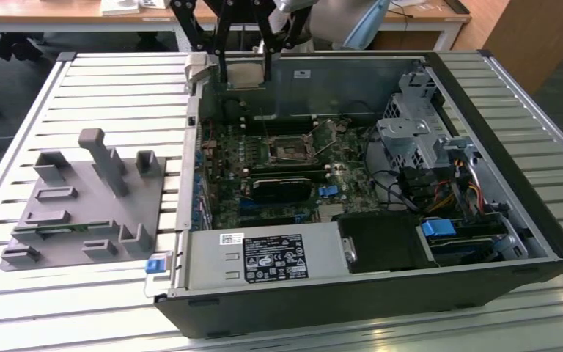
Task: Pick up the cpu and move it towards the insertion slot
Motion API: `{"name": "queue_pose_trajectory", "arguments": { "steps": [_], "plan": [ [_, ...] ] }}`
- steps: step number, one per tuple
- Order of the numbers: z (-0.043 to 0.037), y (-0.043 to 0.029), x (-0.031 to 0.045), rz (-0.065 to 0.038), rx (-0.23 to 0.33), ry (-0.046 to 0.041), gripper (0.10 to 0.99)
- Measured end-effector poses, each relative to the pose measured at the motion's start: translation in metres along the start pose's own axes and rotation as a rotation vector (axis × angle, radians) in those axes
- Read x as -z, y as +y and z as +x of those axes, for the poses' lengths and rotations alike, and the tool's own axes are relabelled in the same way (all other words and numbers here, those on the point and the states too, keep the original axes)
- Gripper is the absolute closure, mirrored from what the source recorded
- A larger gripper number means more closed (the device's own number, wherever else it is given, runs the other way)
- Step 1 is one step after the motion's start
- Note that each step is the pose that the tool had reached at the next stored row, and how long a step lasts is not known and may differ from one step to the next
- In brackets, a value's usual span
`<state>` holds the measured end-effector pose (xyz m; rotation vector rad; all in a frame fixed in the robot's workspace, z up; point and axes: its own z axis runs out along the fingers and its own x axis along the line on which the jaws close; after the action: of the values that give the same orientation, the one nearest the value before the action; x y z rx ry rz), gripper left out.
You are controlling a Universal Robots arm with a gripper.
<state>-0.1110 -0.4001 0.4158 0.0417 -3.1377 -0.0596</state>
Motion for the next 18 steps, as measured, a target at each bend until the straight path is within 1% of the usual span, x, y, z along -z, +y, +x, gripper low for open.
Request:
{"name": "queue_pose_trajectory", "arguments": {
  "steps": [7,18],
  "plan": [
    [-0.0073,0.0012,0.0000,0.000,0.000,0.0001,0.545],
    [-0.0242,0.0083,-0.0003,0.000,0.000,0.0000,0.545]
  ]
}}
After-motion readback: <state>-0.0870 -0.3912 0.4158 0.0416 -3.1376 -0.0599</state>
